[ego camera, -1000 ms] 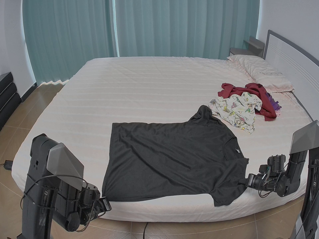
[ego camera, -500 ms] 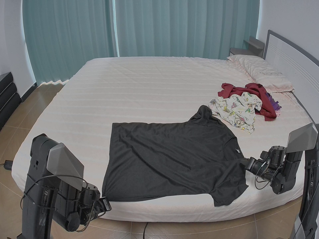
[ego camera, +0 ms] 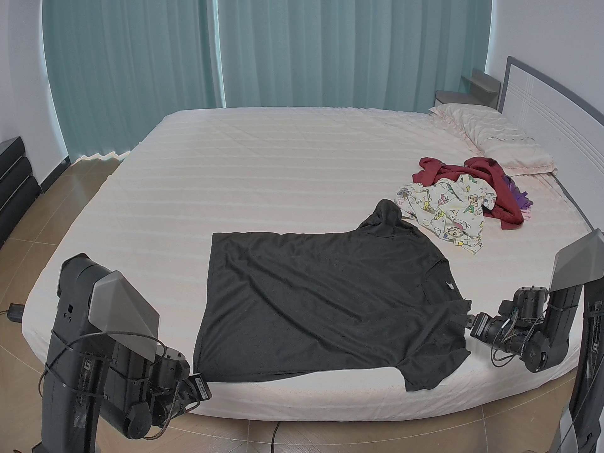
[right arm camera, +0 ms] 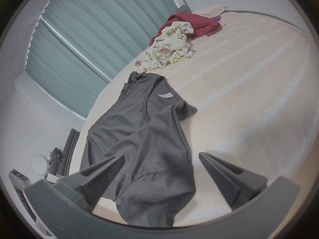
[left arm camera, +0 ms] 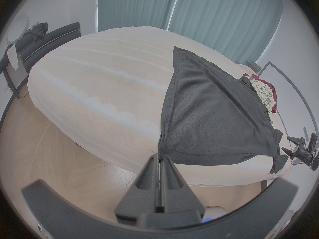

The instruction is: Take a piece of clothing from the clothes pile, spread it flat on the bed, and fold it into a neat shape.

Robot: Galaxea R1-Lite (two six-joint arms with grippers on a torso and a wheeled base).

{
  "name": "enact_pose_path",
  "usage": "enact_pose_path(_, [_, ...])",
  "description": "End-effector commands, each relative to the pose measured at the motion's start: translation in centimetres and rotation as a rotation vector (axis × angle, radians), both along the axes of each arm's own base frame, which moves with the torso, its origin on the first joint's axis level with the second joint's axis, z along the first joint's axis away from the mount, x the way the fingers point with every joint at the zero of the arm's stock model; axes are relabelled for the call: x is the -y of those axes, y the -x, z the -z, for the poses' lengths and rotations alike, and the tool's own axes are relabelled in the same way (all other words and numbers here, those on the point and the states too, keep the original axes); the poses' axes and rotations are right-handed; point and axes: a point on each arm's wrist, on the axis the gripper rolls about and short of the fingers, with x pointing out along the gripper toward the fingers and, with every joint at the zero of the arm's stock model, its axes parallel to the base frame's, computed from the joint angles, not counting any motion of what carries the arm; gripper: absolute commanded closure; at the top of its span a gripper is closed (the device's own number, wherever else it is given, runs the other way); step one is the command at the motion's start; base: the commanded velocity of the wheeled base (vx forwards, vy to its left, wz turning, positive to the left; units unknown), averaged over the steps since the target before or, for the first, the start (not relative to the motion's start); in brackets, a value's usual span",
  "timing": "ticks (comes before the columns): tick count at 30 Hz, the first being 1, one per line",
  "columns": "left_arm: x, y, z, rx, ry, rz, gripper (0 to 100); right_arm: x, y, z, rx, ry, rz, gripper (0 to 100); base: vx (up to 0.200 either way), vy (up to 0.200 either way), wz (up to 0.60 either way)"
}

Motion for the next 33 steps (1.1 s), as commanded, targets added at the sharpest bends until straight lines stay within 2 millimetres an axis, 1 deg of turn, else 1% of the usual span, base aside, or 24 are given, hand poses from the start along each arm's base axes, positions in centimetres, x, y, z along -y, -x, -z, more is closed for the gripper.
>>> enact_pose_path(1, [0.0,-0.1,-0.1,0.016,0.006,0.0,100,0.3,0.2,-0.5,0.004,-0.001,0.01,0,0.0,0.0,0.0])
enact_pose_path(6, [0.0,-0.1,-0.1,0.016,0.006,0.0,100,0.5,0.5,0.0,-0.04,0.007,0.009,0,0.0,0.0,0.0])
enact_pose_path(7, [0.0,-0.1,-0.1,0.016,0.006,0.0,100,0.6,0.4,1.0,-0.058,0.019,0.0,0,0.0,0.0,0.0])
enact_pose_path(8, [0.0,-0.1,-0.1,0.016,0.006,0.0,100,0.5,0.2,1.5,-0.061,0.035,-0.014,0,0.0,0.0,0.0])
enact_pose_path(11, [0.0,-0.1,-0.1,0.016,0.006,0.0,100,0.3,-0.2,2.4,-0.059,0.071,-0.043,0,0.0,0.0,0.0])
enact_pose_path(13, [0.0,-0.1,-0.1,0.016,0.006,0.0,100,0.2,-0.6,2.2,-0.042,0.063,-0.051,0,0.0,0.0,0.0])
enact_pose_path(17, [0.0,-0.1,-0.1,0.016,0.006,0.0,100,-0.5,-0.6,2.5,-0.048,0.07,-0.068,0,0.0,0.0,0.0])
enact_pose_path(18, [0.0,-0.1,-0.1,0.016,0.006,0.0,100,-0.6,-0.7,2.5,-0.047,0.071,-0.068,100,0.0,0.0,0.0])
enact_pose_path(24, [0.0,-0.1,-0.1,0.016,0.006,0.0,100,-0.5,-1.1,2.7,-0.033,0.076,-0.065,100,0.0,0.0,0.0])
enact_pose_path(28, [0.0,-0.1,-0.1,0.016,0.006,0.0,100,-0.3,-1.9,2.8,-0.009,0.072,-0.056,100,0.0,0.0,0.0])
enact_pose_path(33, [0.0,-0.1,-0.1,0.016,0.006,0.0,100,-0.2,-2.9,2.1,0.03,0.026,-0.015,100,0.0,0.0,0.0])
